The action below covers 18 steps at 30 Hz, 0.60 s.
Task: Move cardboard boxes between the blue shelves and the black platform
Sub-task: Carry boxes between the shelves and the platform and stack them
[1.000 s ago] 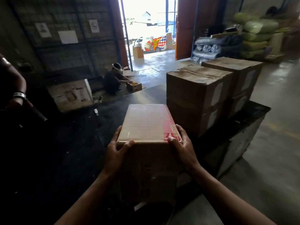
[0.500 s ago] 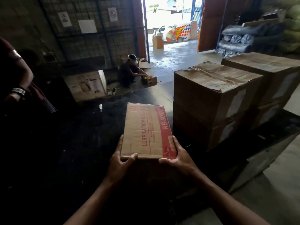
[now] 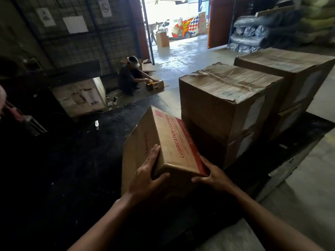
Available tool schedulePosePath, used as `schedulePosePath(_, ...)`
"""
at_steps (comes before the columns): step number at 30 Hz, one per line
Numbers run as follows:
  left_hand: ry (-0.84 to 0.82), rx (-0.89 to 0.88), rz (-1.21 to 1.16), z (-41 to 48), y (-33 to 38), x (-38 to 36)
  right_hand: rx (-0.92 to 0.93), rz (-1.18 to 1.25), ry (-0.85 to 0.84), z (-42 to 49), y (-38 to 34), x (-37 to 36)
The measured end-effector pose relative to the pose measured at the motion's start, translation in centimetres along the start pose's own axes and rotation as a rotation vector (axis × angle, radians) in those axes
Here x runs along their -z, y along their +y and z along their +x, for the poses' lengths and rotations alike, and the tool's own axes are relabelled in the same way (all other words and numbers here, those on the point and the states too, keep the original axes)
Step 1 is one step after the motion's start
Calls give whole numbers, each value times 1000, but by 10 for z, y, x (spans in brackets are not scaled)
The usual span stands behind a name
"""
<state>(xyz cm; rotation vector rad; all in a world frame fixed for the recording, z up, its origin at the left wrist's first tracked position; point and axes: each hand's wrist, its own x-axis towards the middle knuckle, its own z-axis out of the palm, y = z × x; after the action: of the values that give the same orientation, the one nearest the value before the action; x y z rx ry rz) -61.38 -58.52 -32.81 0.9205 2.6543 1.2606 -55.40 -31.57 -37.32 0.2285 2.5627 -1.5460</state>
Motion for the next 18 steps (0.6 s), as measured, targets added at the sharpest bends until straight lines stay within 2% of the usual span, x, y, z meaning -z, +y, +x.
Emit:
schedulePosePath(3, -69, 8, 22, 16, -14, -4, 21, -90, 56, 5, 3, 1)
schedulePosePath(6, -136, 118, 3, 21, -46, -4, 58, -90, 96, 14, -10, 1)
schedulePosePath(12, -162, 212, -52, 15, -87, 4, 108, -80, 98, 27, -27, -9)
schedulePosePath(15, -102, 290, -58, 8, -106, 14, 83, -67, 72, 34, -27, -10)
schedulePosePath(18, 22, 463, -70, 1, -129, 27, 33, -40, 58, 37, -17, -13)
